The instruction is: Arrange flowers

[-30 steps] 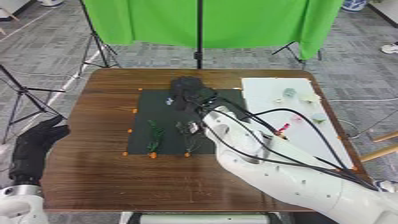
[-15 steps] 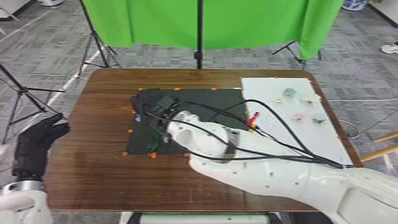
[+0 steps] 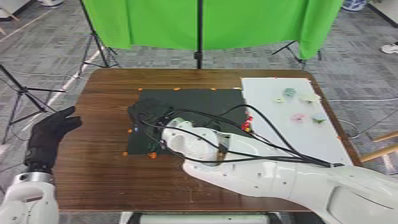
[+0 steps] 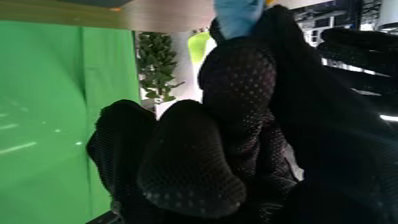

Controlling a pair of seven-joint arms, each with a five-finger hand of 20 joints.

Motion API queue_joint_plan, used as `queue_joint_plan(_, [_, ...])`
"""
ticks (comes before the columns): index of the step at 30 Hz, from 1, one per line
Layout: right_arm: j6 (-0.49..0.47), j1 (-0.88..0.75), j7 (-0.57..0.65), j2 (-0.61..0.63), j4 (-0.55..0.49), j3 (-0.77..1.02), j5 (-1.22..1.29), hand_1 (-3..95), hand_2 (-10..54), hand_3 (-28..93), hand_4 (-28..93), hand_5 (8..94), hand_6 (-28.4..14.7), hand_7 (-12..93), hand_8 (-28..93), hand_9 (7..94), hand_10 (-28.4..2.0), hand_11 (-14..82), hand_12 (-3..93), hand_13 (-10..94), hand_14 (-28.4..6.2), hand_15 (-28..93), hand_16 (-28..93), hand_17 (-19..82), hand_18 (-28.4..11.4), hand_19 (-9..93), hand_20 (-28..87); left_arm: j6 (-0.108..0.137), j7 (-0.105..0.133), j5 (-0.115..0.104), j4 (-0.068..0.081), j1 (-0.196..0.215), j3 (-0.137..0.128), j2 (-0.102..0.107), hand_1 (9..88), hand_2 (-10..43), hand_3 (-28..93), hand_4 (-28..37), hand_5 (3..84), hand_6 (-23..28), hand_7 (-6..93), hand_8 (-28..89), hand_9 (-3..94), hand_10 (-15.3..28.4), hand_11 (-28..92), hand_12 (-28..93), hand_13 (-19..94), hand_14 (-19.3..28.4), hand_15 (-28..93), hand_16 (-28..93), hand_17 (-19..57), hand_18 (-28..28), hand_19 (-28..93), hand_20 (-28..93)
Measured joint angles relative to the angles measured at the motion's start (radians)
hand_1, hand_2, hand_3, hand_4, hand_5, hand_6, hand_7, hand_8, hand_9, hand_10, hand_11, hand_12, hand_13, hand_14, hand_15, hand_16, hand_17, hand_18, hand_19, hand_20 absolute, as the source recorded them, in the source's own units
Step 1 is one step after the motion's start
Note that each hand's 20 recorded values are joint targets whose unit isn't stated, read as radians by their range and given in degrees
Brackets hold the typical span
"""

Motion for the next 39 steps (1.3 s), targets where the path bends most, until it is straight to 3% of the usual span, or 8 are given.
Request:
queue_joint_plan(4, [0.000,-0.001,0.001,-0.011,0.012,-0.001,0.000,54.7,-9.5,59,-17,76.6,2.4,21,7,89.8,-8.3,47.7,29.3,94,-0.6,67,33,68,-14.7,93,66,-0.008,-0.002,0.009,-0.001,-0.002,0.000,0.000,24.6,10.0,68,-28.2,46.6,5.8,12.4,-6,46.9,15.0,23,12,38,18.8,22,-1,8.1,12.9,10,18])
queue_joint_plan(11, [-0.008,-0.014,-0.008,-0.028,0.025,0.010,-0.028,53.9,-9.5,59,-17,75.1,2.3,21,7,89.5,-8.5,47.7,29.3,94,-0.5,67,33,67,-14.6,93,66,-0.008,0.000,0.014,-0.016,0.027,-0.017,-0.011,24.3,8.0,68,-28.2,46.5,5.8,12.2,-6,46.8,15.0,23,12,38,19.0,22,0,8.0,12.9,10,18])
queue_joint_plan(23, [-0.008,-0.007,-0.001,-0.027,0.055,-0.025,-0.194,52.4,-9.5,58,-17,73.0,1.6,19,6,88.7,-9.1,47.7,29.3,94,-0.6,66,34,67,-14.6,93,65,-0.015,0.000,0.017,-0.016,0.036,-0.015,-0.020,24.4,7.5,68,-28.2,46.3,5.8,12.1,-6,46.6,14.9,23,12,38,18.8,22,0,7.9,13.0,10,18])
queue_joint_plan(28, [-0.014,-0.008,0.003,-0.022,0.056,-0.024,-0.183,46.8,-9.5,63,-18,71.2,1.4,19,5,88.3,-9.1,47.8,29.2,93,-0.7,65,35,66,-14.5,93,65,-0.022,-0.002,0.019,-0.014,0.031,-0.014,-0.019,24.6,7.0,68,-27.8,46.2,5.8,12.1,-6,46.5,14.9,23,13,38,18.8,22,0,7.8,13.0,10,18])
queue_joint_plan(34, [-0.062,-0.014,0.005,-0.006,0.046,-0.011,-0.171,42.6,-9.5,67,-18,69.4,1.6,18,0,87.5,-9.3,48.0,29.1,93,-0.7,65,36,66,-14.4,93,65,-0.035,-0.011,0.022,-0.013,0.027,-0.013,-0.018,25.0,6.5,68,-27.1,46.1,5.8,12.1,-6,46.4,15.0,23,13,37,18.9,22,0,7.8,13.0,10,18])
queue_joint_plan(37, [-0.076,-0.021,0.006,0.009,0.030,0.004,-0.162,40.6,-9.5,68,-18,67.9,1.7,19,-9,86.4,-9.7,47.5,29.0,92,-0.8,65,36,65,-14.5,93,65,-0.040,-0.016,0.024,-0.013,0.027,-0.014,-0.017,25.2,6.2,68,-26.8,46.1,5.8,12.0,-6,46.3,14.8,23,13,37,18.9,22,0,7.7,13.0,9,18])
queue_joint_plan(39, [-0.079,-0.025,0.011,0.025,0.005,0.017,-0.150,39.6,-9.5,69,-18,67.3,1.6,19,-9,85.8,-10.0,42.1,27.8,91,-0.7,65,36,65,-14.6,93,64,-0.040,-0.019,0.024,-0.014,0.030,-0.018,-0.017,25.3,6.0,68,-26.6,46.1,5.8,12.0,-6,46.3,14.8,23,13,37,18.9,22,0,7.7,13.0,9,18])
